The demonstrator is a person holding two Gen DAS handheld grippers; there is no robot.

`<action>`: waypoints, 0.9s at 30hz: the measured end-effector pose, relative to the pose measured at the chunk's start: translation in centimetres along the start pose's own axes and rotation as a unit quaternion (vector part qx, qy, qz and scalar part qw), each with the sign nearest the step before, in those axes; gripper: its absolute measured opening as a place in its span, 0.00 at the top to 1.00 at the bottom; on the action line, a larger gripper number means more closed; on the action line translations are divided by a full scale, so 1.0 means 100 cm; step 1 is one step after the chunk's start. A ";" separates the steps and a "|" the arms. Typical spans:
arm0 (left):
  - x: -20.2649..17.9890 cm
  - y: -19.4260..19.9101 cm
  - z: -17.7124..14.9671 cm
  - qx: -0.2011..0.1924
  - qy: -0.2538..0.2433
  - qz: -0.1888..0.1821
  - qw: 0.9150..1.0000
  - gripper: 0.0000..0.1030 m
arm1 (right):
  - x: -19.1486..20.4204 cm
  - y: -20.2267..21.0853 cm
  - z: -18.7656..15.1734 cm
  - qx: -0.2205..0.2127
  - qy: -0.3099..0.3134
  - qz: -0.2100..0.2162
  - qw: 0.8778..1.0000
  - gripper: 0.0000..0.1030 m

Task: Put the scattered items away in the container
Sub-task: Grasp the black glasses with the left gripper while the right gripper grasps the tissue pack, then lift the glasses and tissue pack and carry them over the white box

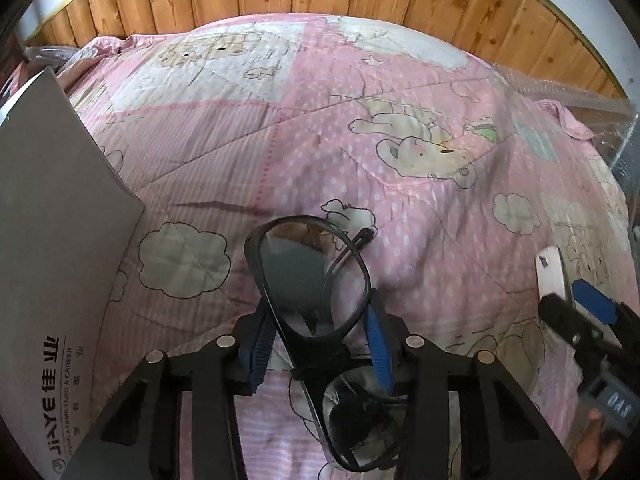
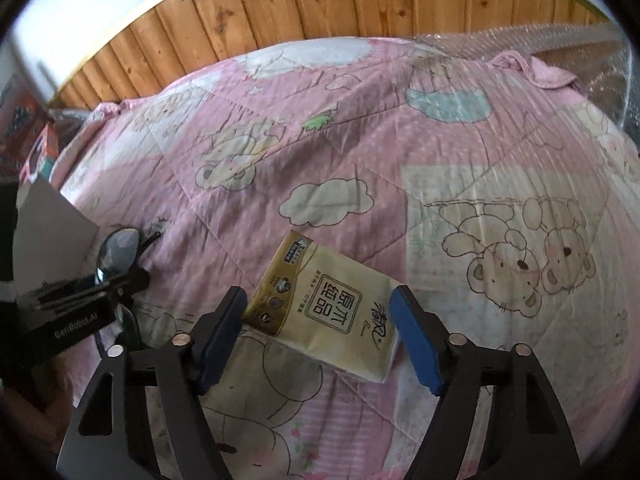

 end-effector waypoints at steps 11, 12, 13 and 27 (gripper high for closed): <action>-0.002 0.018 0.002 -0.007 0.020 -0.027 0.999 0.66 | -0.013 0.003 0.008 -0.015 -0.016 -0.006 1.000 0.30; -0.003 0.020 0.001 -0.005 0.022 -0.029 0.999 0.66 | -0.016 0.000 0.005 -0.011 -0.018 -0.004 1.000 0.25; -0.003 0.021 0.000 -0.004 0.024 -0.033 0.999 0.66 | -0.020 -0.003 0.004 -0.012 -0.023 -0.002 1.000 0.22; -0.014 0.018 -0.007 -0.003 0.015 -0.060 0.998 0.68 | -0.046 -0.010 -0.004 0.007 -0.067 -0.027 0.997 0.26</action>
Point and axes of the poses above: each gripper's, at about its wrist camera, not at the fingertips, and y roughly against the way its jaws point, x to its left, z to its top, the point moved 10 cm from there along -y, roughly the way its jaws point, and after that the axes turned 15 degrees about -x, right-handed, at the moved point
